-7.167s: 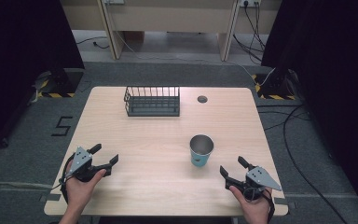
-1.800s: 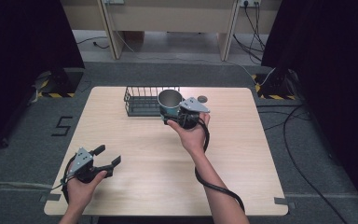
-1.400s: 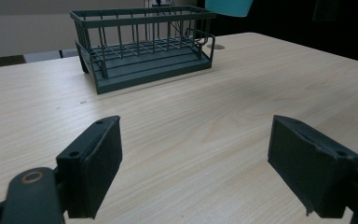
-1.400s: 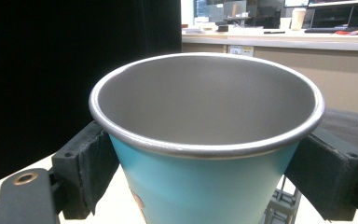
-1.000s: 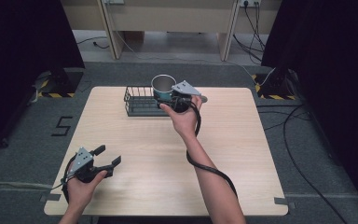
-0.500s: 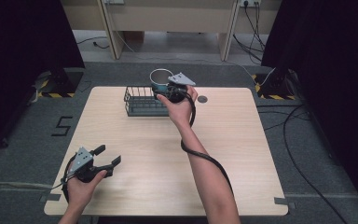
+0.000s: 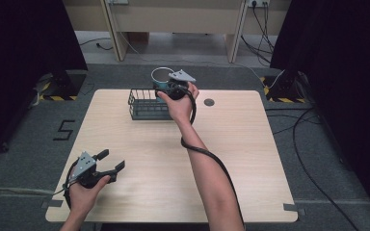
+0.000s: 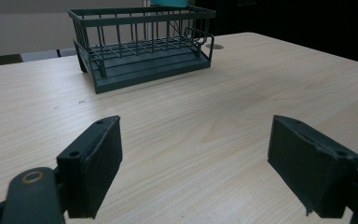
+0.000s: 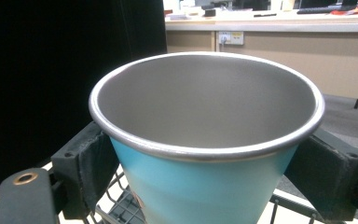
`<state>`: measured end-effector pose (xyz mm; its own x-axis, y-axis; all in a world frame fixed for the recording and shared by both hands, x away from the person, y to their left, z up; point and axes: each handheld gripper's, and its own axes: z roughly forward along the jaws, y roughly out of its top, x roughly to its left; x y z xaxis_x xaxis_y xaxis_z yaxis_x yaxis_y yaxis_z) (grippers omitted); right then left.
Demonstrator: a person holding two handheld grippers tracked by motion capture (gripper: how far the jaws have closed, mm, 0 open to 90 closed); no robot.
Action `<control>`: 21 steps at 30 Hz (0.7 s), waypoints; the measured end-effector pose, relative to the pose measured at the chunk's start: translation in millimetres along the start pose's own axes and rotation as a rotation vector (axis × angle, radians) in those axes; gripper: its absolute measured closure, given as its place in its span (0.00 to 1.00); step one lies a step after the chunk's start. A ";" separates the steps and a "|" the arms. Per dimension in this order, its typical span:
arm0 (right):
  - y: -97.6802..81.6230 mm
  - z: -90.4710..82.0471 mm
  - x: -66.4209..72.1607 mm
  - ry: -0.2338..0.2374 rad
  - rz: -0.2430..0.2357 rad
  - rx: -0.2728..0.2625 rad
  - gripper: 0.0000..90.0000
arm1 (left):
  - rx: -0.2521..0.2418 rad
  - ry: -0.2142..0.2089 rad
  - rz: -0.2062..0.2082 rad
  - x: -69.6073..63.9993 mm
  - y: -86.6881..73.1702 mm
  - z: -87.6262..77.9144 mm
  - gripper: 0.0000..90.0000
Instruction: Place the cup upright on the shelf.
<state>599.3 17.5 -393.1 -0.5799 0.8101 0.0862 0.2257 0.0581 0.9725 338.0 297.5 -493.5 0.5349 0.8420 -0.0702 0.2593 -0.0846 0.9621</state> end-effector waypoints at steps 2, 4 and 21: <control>0.1 3.0 0.6 0.001 -0.003 0.004 0.17 | -0.001 0.000 0.000 0.1 0.0 -0.2 0.19; 0.6 5.1 1.9 0.002 -0.005 0.003 0.17 | -0.001 -0.001 -0.001 0.2 0.0 -0.3 0.19; -4.5 22.0 3.8 -0.014 -0.006 0.027 0.17 | -0.002 -0.005 -0.002 0.5 0.1 -0.1 0.19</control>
<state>613.3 33.1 -401.9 -0.5704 0.8177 0.0771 0.2436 0.0788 0.9667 338.2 298.0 -493.4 0.5381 0.8397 -0.0730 0.2587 -0.0821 0.9625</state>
